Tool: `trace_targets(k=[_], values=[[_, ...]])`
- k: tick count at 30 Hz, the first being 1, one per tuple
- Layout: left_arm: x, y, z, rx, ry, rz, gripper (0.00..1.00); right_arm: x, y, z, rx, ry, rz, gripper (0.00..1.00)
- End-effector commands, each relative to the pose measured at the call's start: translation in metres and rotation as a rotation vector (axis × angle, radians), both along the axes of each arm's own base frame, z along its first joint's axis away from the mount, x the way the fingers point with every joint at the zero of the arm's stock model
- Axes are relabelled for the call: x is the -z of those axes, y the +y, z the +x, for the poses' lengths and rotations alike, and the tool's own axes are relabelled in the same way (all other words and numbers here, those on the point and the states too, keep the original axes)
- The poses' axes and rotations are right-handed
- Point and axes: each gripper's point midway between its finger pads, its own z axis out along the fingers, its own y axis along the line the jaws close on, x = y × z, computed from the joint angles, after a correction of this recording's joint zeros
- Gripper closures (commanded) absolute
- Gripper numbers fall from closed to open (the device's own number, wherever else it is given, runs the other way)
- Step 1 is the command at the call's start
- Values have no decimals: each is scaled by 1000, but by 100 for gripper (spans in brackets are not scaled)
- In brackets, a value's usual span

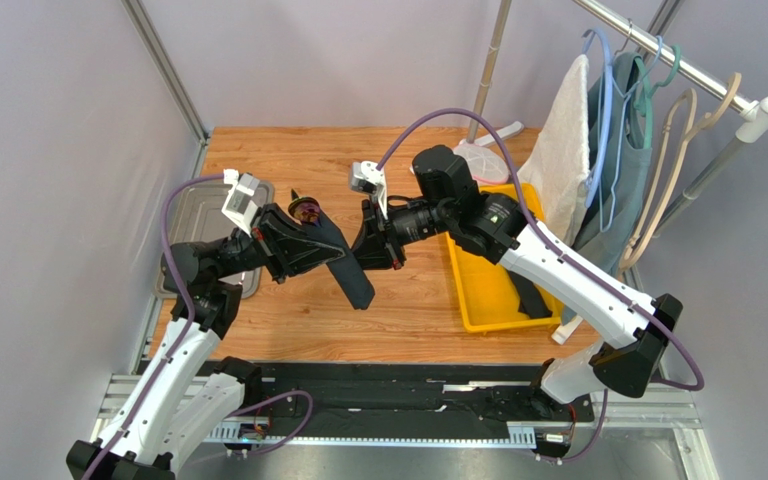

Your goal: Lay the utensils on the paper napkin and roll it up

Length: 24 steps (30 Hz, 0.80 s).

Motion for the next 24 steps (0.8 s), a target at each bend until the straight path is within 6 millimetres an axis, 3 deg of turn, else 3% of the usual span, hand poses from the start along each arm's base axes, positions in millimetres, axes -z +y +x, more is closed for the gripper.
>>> trace_targets(k=[1, 7, 10, 16, 19, 21, 24], values=[[-35, 5, -9, -24, -110, -75, 100, -17, 13, -23, -86, 59, 71, 100], [-32, 4, -7, -29, -99, -72, 100, -17, 13, -24, -88, 61, 67, 100], [-26, 4, -2, -43, -69, -67, 100, -14, 12, -12, -42, 67, 49, 99], [-6, 3, 22, -139, -1, -11, 100, -14, -13, 39, 168, 55, 0, 72], [8, 5, 39, -219, 46, 32, 100, -20, -31, 65, 292, 34, -19, 62], [11, 7, 50, -267, 64, 36, 100, -28, -45, 87, 389, 10, -16, 47], [18, 9, 65, -328, 99, 53, 100, -39, -65, 109, 507, -29, -27, 38]])
